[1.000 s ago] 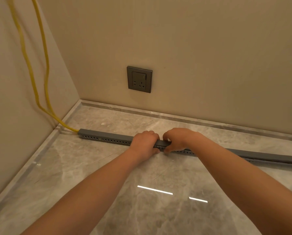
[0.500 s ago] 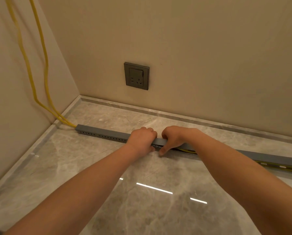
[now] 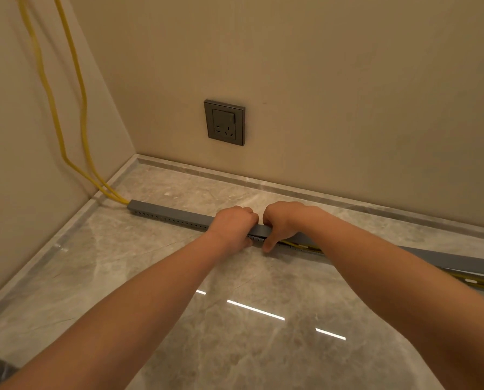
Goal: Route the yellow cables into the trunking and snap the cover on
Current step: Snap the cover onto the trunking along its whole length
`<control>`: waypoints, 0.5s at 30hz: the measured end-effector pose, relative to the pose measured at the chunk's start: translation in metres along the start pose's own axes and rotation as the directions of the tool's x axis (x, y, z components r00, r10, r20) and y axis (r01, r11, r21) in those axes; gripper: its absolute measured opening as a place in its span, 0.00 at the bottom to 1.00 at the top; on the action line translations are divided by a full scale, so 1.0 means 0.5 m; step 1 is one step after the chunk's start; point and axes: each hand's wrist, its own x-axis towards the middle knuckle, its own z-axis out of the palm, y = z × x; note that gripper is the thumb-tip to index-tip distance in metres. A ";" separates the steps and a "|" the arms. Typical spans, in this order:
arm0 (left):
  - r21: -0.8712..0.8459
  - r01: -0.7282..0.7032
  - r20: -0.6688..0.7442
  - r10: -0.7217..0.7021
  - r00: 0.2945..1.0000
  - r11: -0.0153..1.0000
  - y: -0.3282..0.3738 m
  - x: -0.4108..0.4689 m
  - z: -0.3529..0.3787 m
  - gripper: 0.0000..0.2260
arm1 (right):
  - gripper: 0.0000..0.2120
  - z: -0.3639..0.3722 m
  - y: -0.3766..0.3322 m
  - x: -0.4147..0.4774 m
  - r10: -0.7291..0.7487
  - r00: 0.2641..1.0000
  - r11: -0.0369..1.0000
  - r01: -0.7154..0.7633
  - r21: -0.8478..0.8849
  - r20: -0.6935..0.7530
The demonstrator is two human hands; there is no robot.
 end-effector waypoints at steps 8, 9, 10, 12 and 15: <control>-0.002 -0.002 0.036 0.002 0.999 1.000 -0.005 0.009 -0.001 0.13 | 0.17 0.005 0.001 -0.006 0.045 0.999 0.994 -0.046 0.102 0.017; -0.006 -0.002 0.039 0.003 0.999 1.000 -0.005 0.010 -0.001 0.13 | 0.17 0.008 0.002 -0.007 0.045 0.998 0.986 -0.050 0.157 0.033; -0.009 -0.003 0.043 0.003 0.999 1.000 -0.006 0.010 0.000 0.13 | 0.17 0.012 0.003 -0.007 0.046 0.998 0.974 -0.054 0.220 0.041; -0.013 -0.003 0.047 0.004 0.999 1.000 -0.007 0.009 0.000 0.13 | 0.15 0.021 0.003 -0.008 0.050 0.998 0.945 -0.059 0.321 0.039; -0.016 -0.002 0.053 0.003 0.999 1.000 -0.008 0.010 0.000 0.13 | 0.12 0.035 0.001 -0.007 0.068 0.998 0.925 -0.066 0.375 0.010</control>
